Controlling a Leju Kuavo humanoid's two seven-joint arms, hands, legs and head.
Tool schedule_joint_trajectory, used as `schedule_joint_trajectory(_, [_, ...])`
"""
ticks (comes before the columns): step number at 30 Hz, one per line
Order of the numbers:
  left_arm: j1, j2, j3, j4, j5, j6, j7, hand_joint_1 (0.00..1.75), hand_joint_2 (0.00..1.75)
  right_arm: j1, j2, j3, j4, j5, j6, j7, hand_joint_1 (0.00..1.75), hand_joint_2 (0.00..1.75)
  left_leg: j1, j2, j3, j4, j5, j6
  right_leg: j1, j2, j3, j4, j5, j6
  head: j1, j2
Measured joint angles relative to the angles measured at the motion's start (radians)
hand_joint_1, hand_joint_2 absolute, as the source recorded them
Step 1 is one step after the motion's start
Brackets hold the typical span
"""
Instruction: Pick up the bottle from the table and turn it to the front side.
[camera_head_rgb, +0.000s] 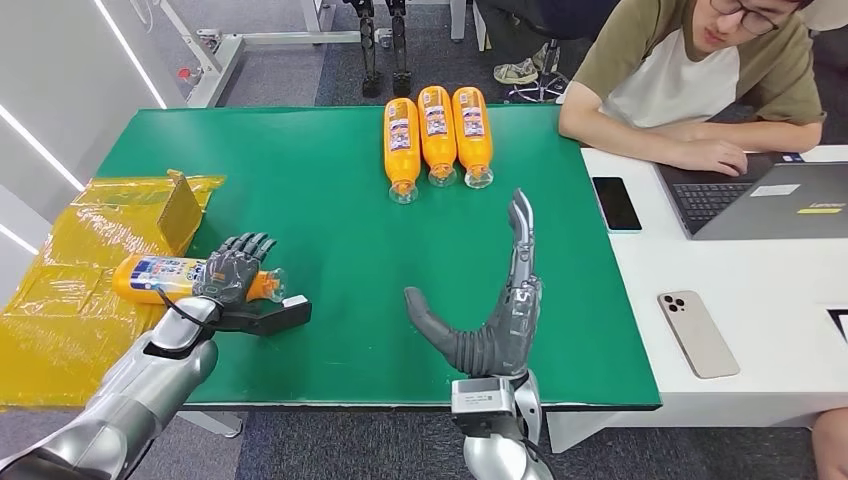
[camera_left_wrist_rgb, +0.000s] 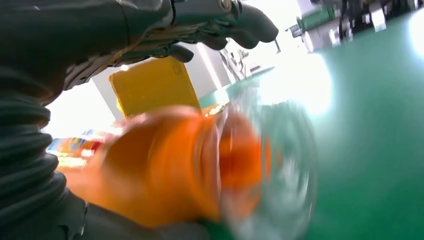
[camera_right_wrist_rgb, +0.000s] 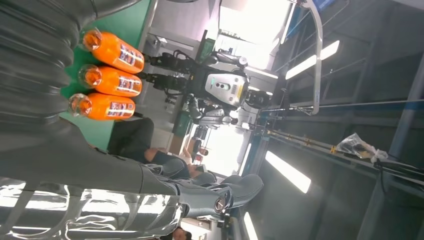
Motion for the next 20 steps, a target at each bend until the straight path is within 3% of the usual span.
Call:
schedule_joint_trajectory(5, [0.009,-0.007,0.092,-0.001,0.032,0.232,0.014,0.00,1.75,-0.001,0.000,0.000,0.000,0.007,0.000,-0.004,0.00,1.75,0.000,0.000,0.000,0.000,0.000,0.000,0.000,0.001,-0.001,0.000,0.000,0.000,0.000,0.000])
schedule_joint_trajectory(8, [0.010,-0.007,0.162,-0.002,0.041,0.316,0.003,0.00,1.75,-0.001,0.000,0.000,0.000,0.014,0.000,-0.004,0.00,1.75,0.000,0.000,0.000,0.000,0.000,0.000,0.000,0.000,-0.001,0.000,0.000,0.000,0.000,0.000])
schedule_joint_trajectory(14, [0.033,-0.002,0.275,-0.039,0.036,0.363,-0.044,0.00,1.75,-0.001,0.000,0.000,0.000,0.017,0.000,-0.005,0.00,1.75,0.000,0.001,0.000,0.000,0.000,0.000,0.000,0.001,-0.001,0.000,0.000,0.000,0.000,0.000])
schedule_joint_trajectory(20, [0.102,-0.009,0.479,-0.202,-0.040,0.364,-0.188,0.00,1.75,0.000,0.000,0.000,0.000,0.013,0.000,-0.022,0.00,1.75,0.000,0.001,0.000,0.000,0.000,0.000,0.000,0.001,-0.001,0.000,0.000,0.000,0.000,0.000])
